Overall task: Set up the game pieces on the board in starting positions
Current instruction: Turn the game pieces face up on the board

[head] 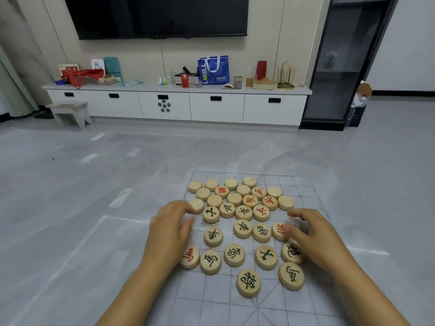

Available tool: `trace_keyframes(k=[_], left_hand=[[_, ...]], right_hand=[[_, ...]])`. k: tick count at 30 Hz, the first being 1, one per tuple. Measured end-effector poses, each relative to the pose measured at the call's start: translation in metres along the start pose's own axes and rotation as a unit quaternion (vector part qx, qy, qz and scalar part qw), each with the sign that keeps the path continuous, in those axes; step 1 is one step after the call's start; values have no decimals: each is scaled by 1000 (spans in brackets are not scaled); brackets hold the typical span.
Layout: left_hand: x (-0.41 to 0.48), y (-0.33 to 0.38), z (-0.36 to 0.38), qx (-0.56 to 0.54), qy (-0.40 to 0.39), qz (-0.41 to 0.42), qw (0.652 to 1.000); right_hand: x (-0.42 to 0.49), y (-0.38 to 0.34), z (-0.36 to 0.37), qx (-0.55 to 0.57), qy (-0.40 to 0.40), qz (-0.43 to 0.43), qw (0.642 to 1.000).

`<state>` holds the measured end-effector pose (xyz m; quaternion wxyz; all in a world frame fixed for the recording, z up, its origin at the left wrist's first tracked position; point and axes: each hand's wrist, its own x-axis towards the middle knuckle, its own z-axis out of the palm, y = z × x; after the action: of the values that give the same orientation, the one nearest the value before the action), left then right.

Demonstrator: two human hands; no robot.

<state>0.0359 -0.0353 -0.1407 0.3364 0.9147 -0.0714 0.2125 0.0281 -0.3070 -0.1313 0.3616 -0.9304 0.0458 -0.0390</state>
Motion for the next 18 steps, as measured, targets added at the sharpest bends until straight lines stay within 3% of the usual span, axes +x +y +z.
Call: trace_keyframes(k=[3,7,9,12,15,18], left_hand=[[11,-28,-4,62,-49,-95,992],[12,-34,2,105,-167,-74,978],[13,-30,6,104,-194,-68,973],[14,-25,7,131,-157,-60,977],[12,-22,3,151,-105,-33,982],[13,-26,-10,130,-125,-69,981]], right_hand=[[10,4,-2,-51,21,-42,998],[22,14,8,-173,-30,-74,982],[24,15,11,-187,-8,-78,979],[21,13,6,-184,57,-75,978],[19,18,4,-197,49,-68,977],[19,21,2,-187,45,-51,980]])
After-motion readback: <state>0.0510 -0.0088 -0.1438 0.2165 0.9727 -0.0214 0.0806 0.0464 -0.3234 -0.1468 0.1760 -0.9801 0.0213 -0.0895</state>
